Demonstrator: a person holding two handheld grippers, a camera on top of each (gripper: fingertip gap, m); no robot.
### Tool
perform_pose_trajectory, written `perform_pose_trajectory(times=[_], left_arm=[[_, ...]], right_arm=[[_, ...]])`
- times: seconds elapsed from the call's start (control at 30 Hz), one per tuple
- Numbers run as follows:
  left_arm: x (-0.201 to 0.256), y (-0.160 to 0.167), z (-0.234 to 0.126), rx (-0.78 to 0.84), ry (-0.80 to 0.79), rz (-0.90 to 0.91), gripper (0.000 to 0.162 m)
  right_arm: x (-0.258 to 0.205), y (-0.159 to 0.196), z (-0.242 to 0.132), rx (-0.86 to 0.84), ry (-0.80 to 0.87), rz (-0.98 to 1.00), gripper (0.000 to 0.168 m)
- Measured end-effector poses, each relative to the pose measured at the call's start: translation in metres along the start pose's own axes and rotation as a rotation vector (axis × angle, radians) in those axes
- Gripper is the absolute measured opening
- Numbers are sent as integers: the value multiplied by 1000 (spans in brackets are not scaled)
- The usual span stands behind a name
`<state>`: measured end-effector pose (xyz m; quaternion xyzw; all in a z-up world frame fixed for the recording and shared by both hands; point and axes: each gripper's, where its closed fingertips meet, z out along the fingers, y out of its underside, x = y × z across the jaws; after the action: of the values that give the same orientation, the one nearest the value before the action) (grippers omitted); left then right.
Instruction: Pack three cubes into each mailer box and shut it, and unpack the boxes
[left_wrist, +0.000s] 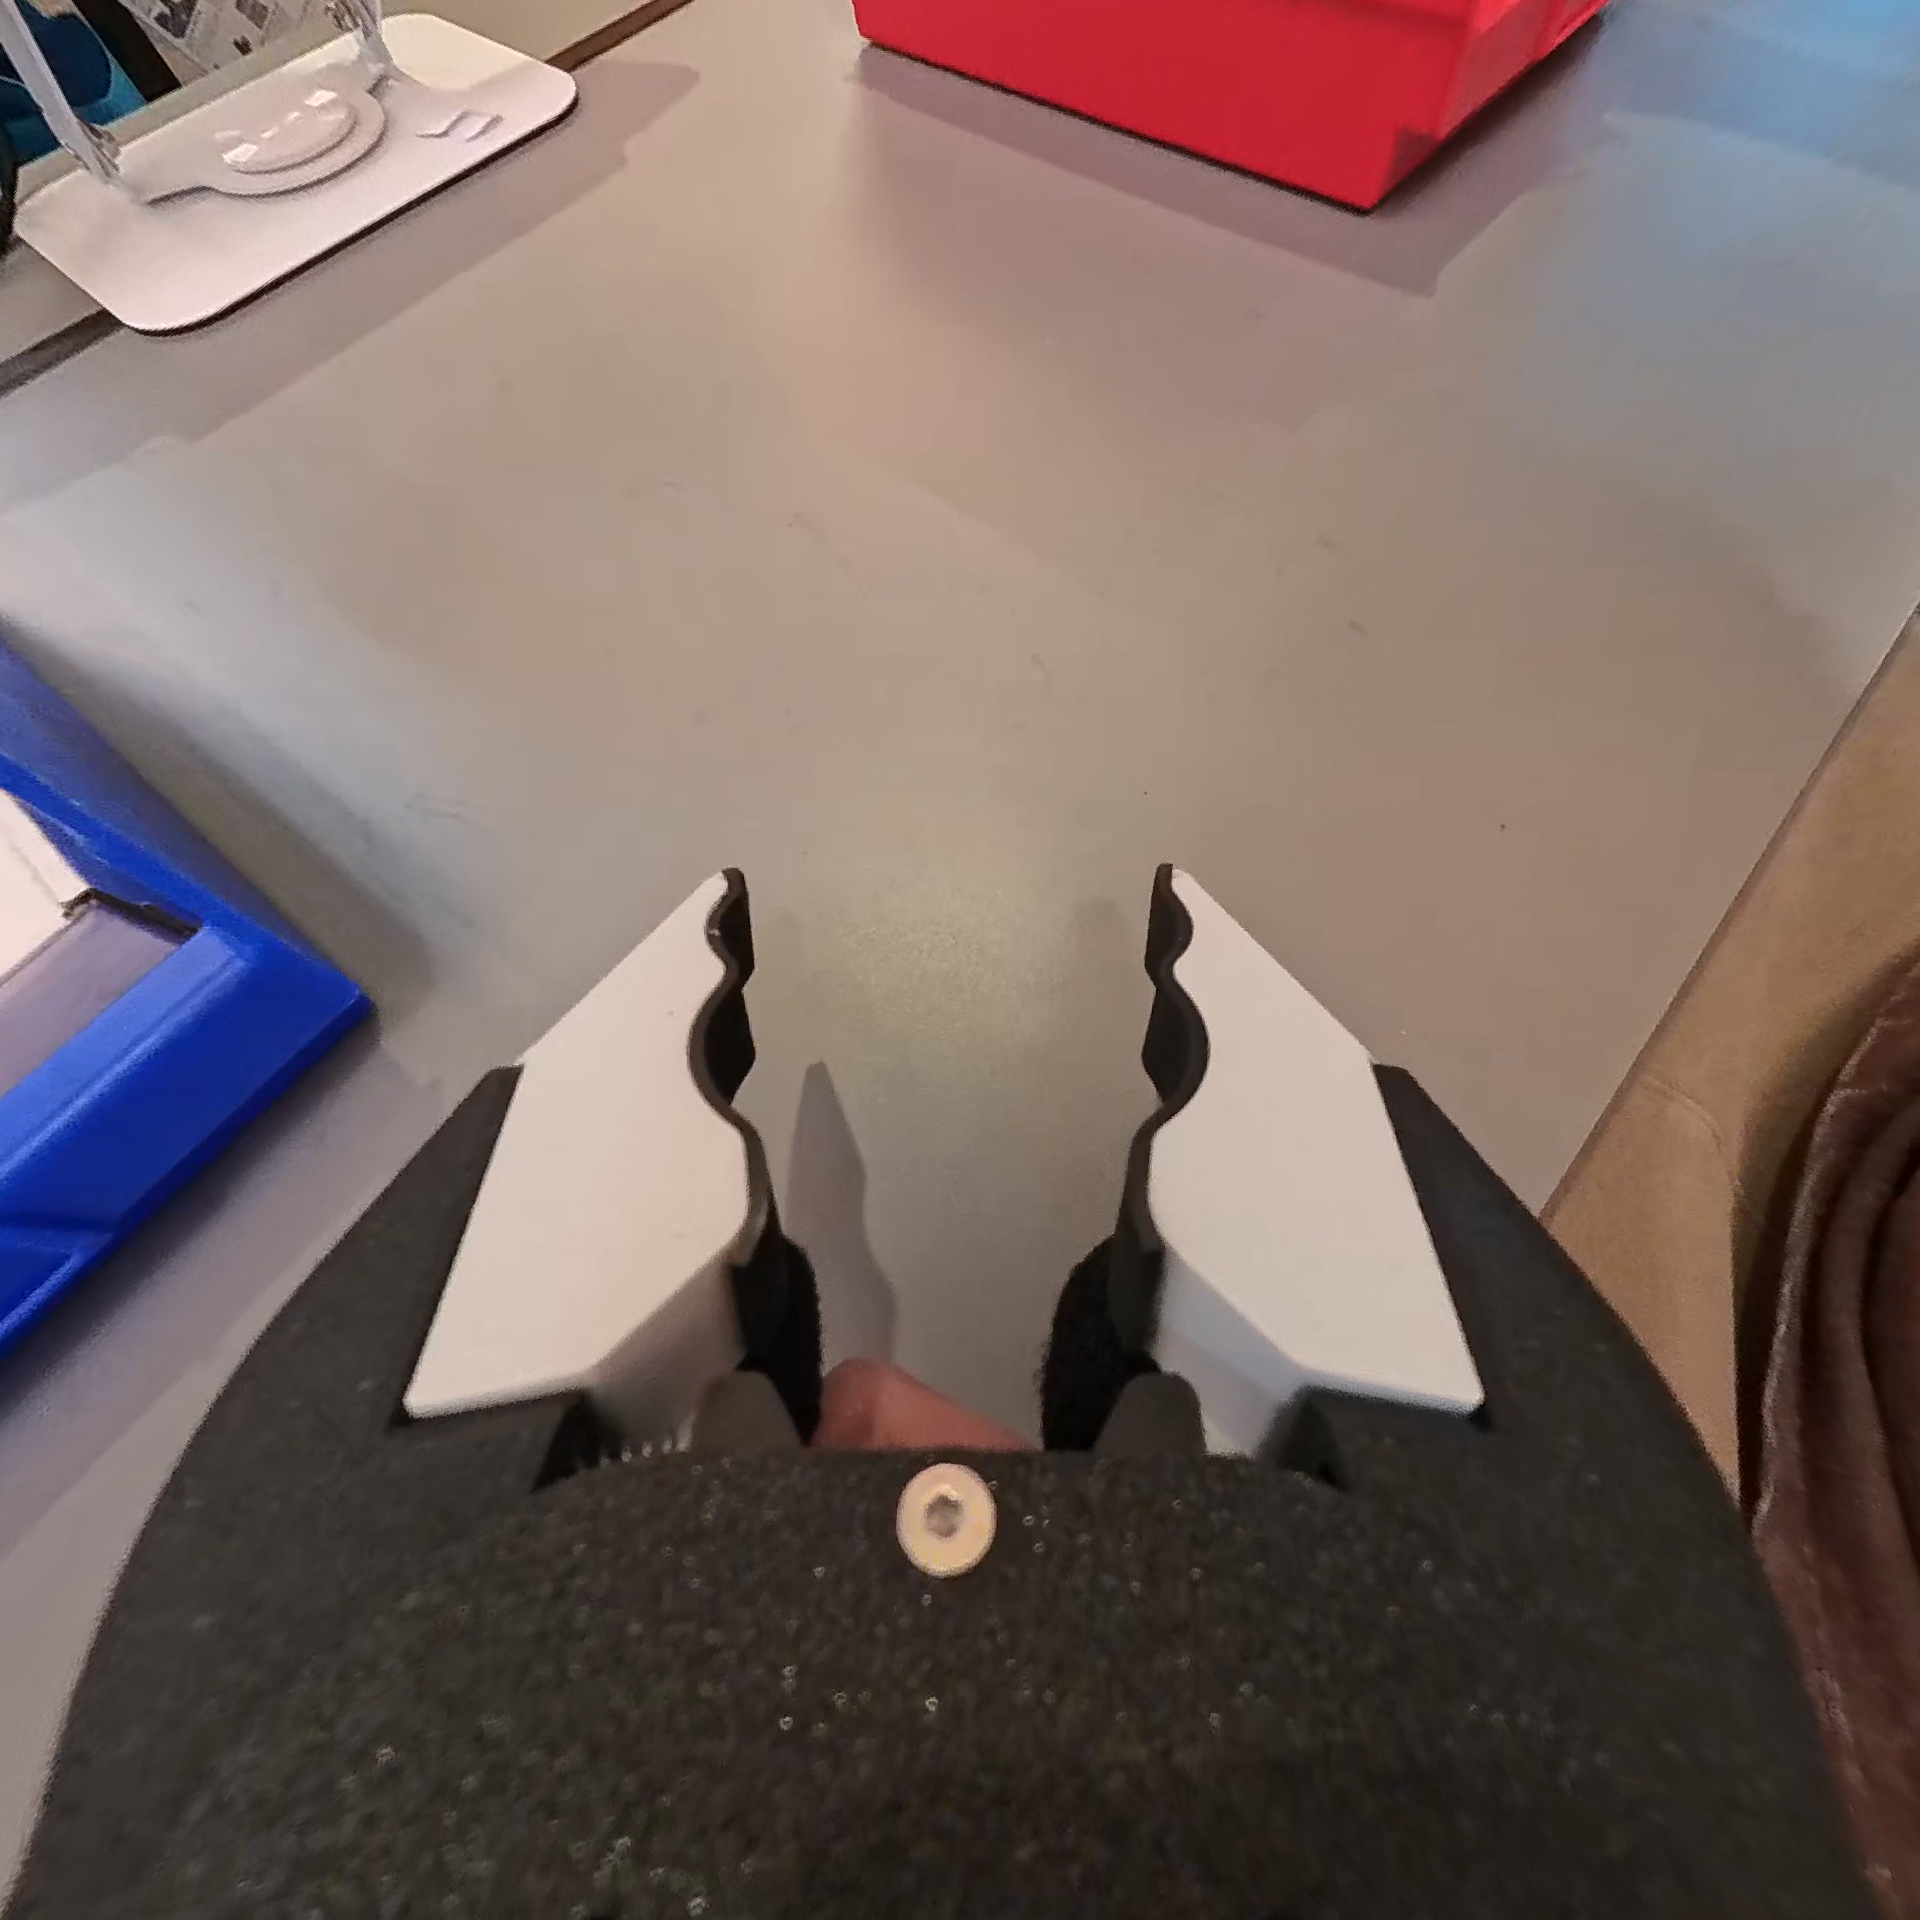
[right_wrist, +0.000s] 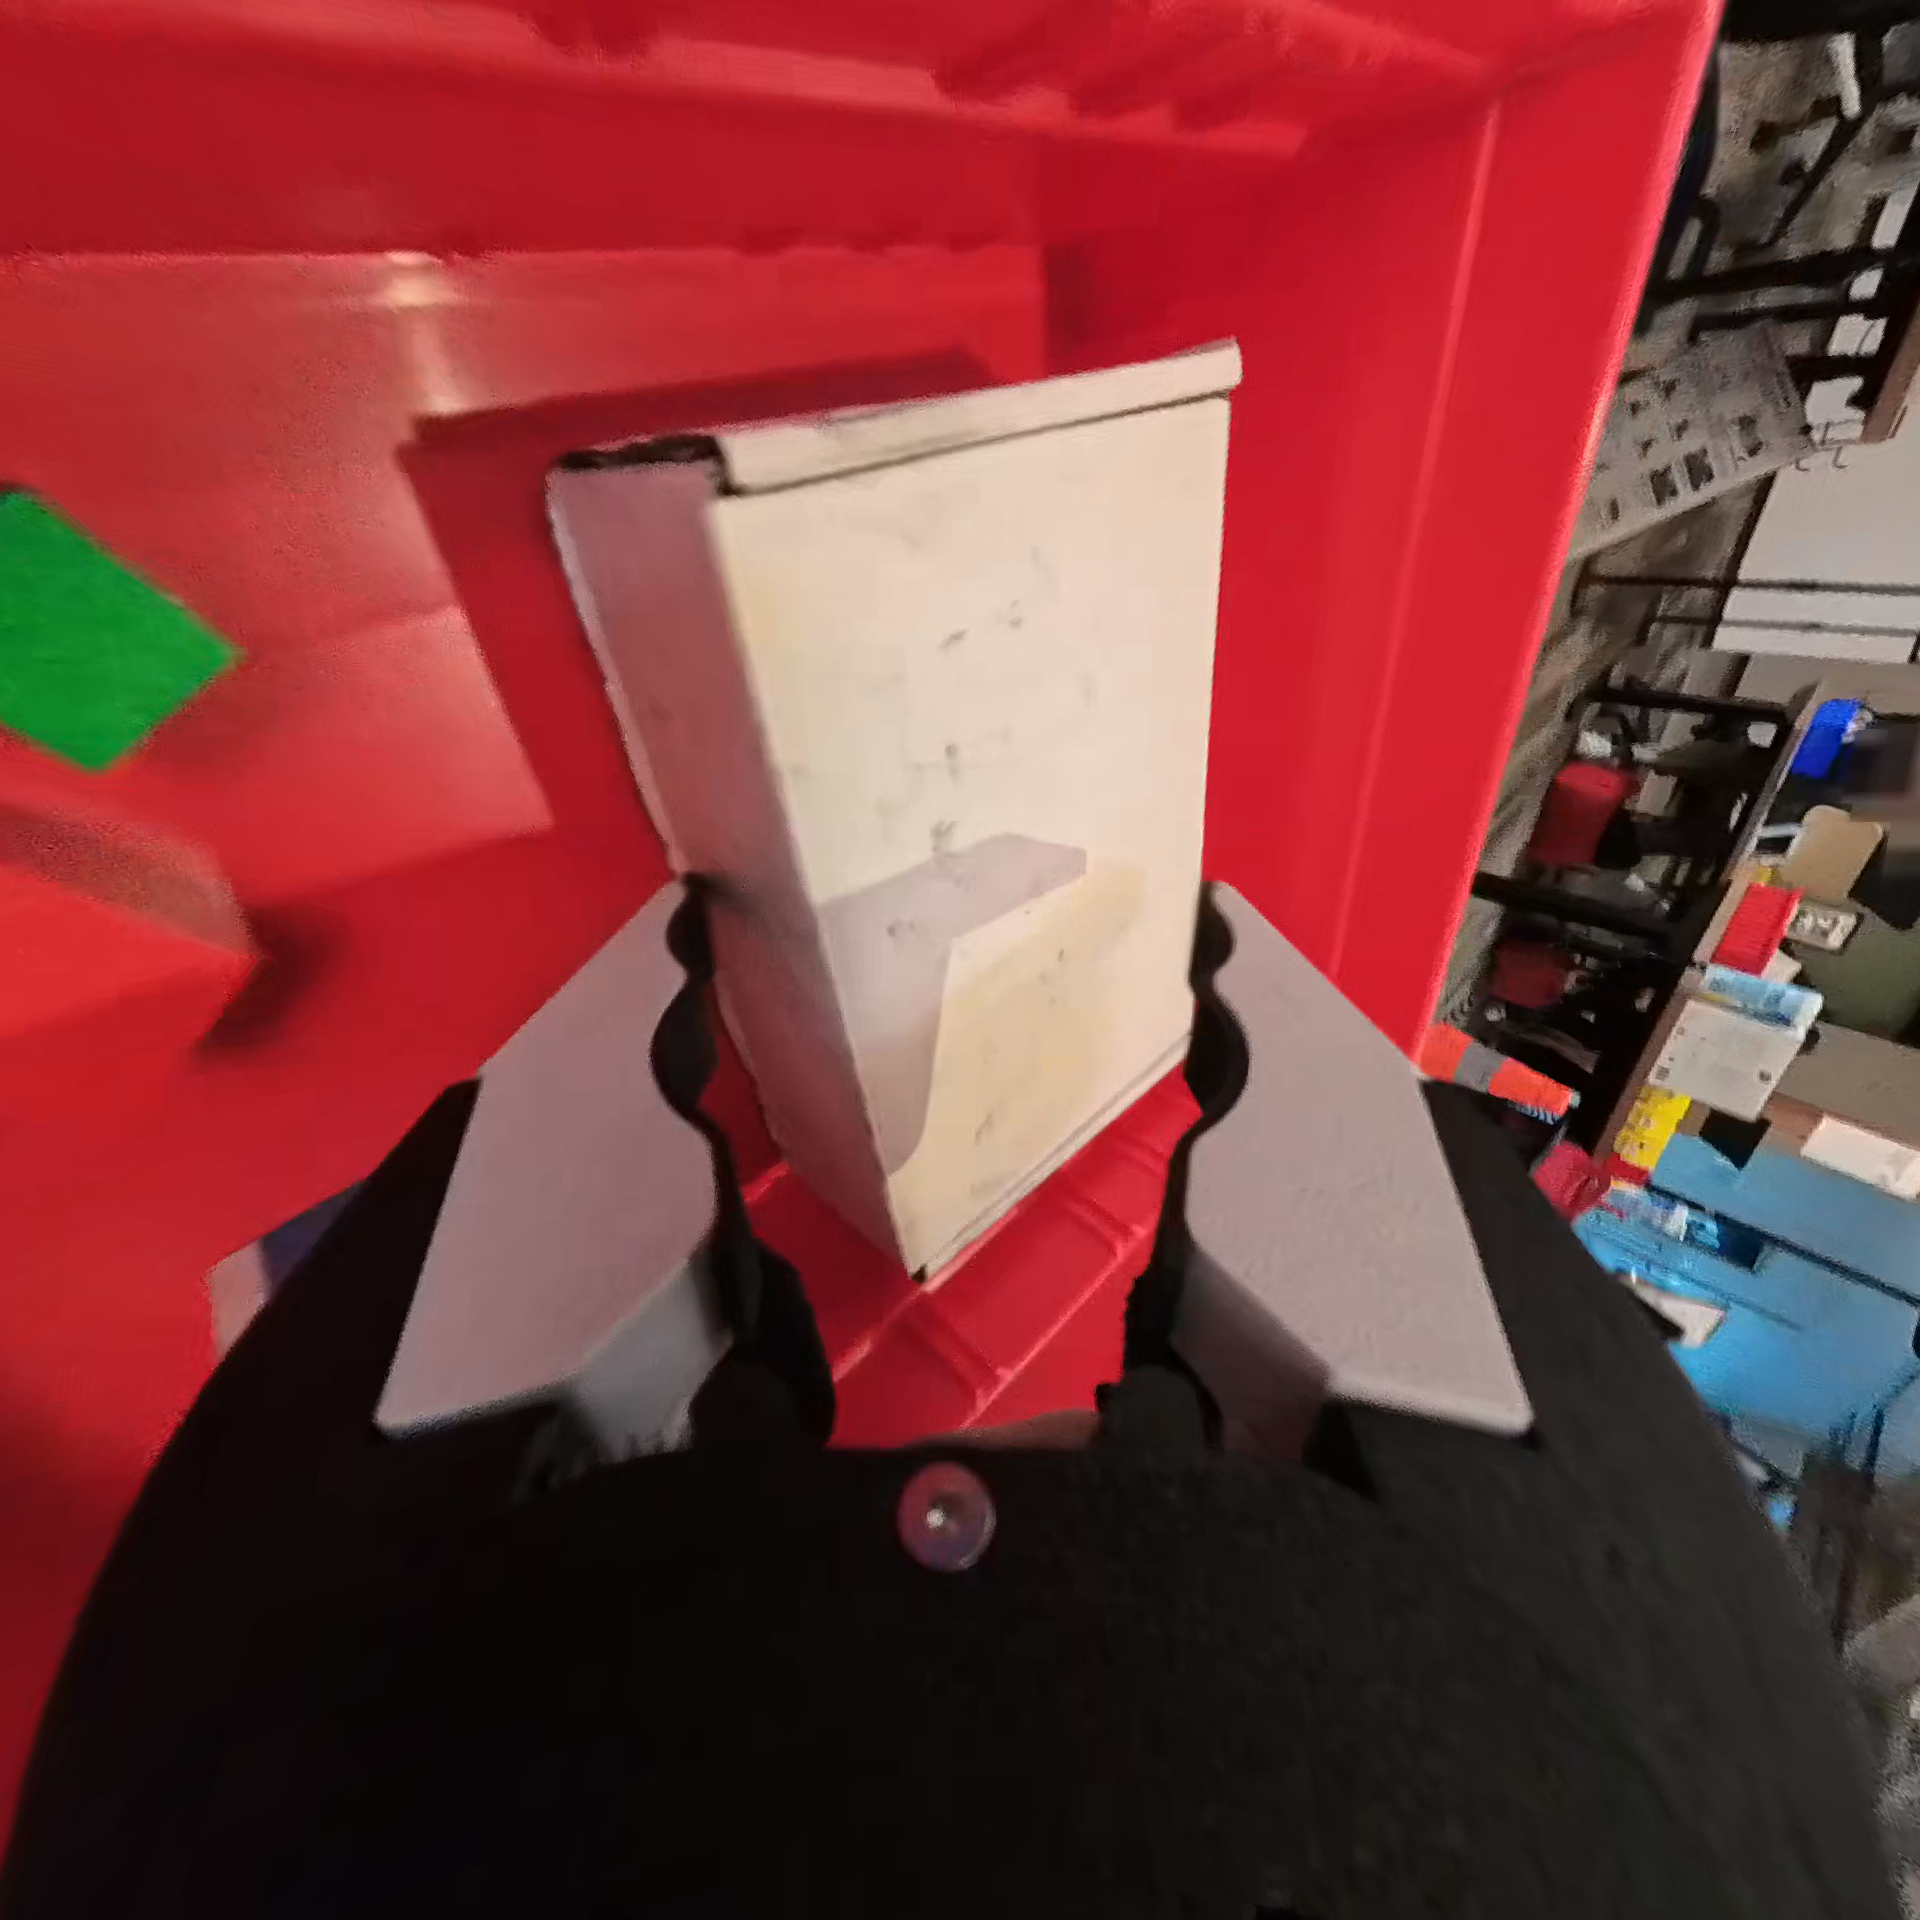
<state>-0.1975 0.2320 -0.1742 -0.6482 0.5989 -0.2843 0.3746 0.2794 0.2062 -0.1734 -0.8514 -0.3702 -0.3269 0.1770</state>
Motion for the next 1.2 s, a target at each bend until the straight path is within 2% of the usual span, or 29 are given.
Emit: perform_pose_trajectory(times=[0.13,0.27,0.37,0.47,0.53,0.63,0.67,0.8,0.87,0.97,1.07,1.2], left_arm=[[0,1,-1,-4,-7,-5,74],[1,1,-6,1,34,-58,70],[23,-3,-16,22,217,-150,69],[48,-32,-42,119,502,-344,70],[45,-46,-58,139,578,-341,72],[11,-41,-71,50,481,-126,79],[-4,-35,-76,0,447,-35,82],[-93,-31,-86,-175,239,231,77],[-147,-29,-82,-284,128,315,76],[-212,-7,-70,-523,58,386,93],[-245,17,-56,-704,94,451,114],[-261,32,-36,-816,162,518,121]], right_arm=[[13,9,14,-66,39,41,90],[21,-2,-4,-1,80,118,90],[30,-32,-56,175,125,394,90],[4,-96,-123,455,-14,768,88],[-31,-139,-161,597,-111,872,89],[-103,-196,-199,722,-275,920,89],[-128,-207,-205,720,-321,936,88],[-195,-233,-220,747,-465,1022,84],[-204,-238,-227,762,-498,1008,85],[-207,-235,-219,753,-489,1001,83],[-210,-235,-215,758,-557,1037,84],[-215,-231,-210,738,-562,1035,85]])
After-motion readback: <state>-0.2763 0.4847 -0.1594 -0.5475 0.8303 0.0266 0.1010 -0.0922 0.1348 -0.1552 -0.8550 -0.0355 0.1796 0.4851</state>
